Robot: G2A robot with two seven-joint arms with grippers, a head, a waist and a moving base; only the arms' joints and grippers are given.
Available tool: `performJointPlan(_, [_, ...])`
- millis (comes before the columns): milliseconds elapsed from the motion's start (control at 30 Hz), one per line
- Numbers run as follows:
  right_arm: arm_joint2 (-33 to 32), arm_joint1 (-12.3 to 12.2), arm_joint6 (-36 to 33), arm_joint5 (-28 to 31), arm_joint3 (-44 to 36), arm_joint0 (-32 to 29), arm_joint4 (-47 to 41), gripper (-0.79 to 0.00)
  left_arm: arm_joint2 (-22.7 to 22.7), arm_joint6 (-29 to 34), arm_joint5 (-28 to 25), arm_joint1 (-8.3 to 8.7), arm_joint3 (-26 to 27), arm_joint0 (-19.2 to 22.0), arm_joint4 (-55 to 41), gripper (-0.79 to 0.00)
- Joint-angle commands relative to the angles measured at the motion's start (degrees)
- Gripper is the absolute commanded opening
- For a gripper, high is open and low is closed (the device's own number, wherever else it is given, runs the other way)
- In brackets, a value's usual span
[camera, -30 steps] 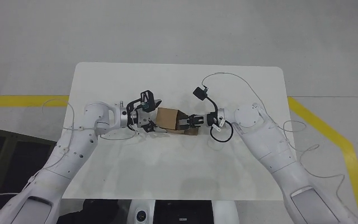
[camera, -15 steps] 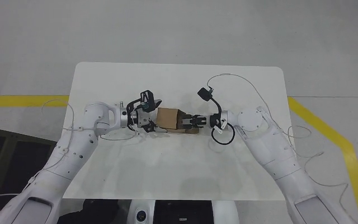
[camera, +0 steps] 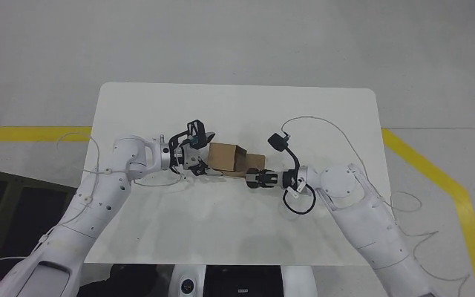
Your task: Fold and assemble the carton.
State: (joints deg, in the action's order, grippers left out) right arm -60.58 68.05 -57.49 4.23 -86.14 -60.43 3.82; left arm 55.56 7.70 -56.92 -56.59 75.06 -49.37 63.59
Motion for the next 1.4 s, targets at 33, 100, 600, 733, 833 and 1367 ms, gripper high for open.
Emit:
performJointPlan(33, [1.42,0.4,0.25,0.88,2.85,1.43,-0.82,-0.785,-0.02,0.02,0.12,-0.06,0.24,-0.07,0.09,0.0])
performJointPlan(100, [2.42,0.77,0.48,2.29,4.43,2.58,-1.97,-0.785,0.04,-0.05,0.13,-0.08,0.3,-0.18,-0.01,0.0])
performJointPlan(600, [10.36,4.31,1.79,10.06,18.51,13.38,-6.5,-0.785,0.39,0.74,-0.02,-0.19,0.06,-0.36,-0.21,0.0])
performJointPlan(733, [12.22,5.39,2.36,12.38,22.09,15.67,-7.58,-0.785,0.37,1.05,-0.16,-0.26,-0.07,-0.19,-0.38,0.0])
performJointPlan(833, [13.57,6.24,2.52,14.04,24.89,17.36,-8.34,-0.785,0.38,1.16,-0.21,-0.3,-0.09,-0.15,-0.42,0.0])
performJointPlan(1367, [18.28,10.04,3.41,19.77,34.54,22.95,-10.79,-0.785,0.8,1.6,-0.15,-0.38,-0.09,-0.35,-0.44,0.0])
